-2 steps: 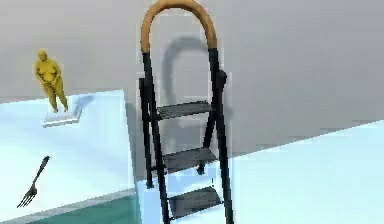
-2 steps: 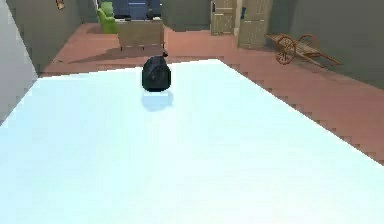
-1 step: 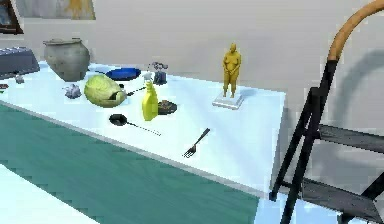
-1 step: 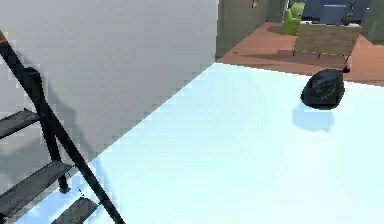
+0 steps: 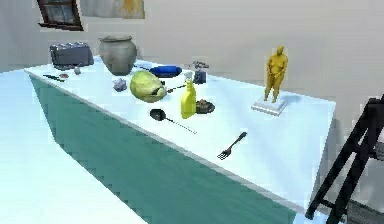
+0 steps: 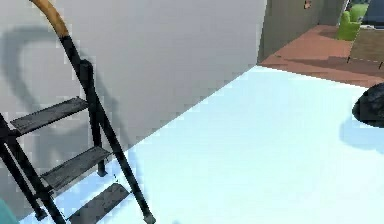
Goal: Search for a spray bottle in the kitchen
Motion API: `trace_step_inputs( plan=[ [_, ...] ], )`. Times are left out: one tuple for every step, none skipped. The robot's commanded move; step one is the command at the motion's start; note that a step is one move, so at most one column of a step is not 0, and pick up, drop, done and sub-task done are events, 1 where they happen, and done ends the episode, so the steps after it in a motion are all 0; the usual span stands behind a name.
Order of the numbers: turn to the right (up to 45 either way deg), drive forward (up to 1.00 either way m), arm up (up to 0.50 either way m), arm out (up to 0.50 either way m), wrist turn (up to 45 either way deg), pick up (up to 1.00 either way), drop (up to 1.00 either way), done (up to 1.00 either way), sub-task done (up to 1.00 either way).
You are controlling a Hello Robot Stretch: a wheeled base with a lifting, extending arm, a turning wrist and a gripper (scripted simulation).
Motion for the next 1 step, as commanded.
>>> trace_step_inputs(
  plan=[
    [0.0,0.0,0.0,0.0,0.0,0.0,0.0,1.0,0.0]
  ],
)
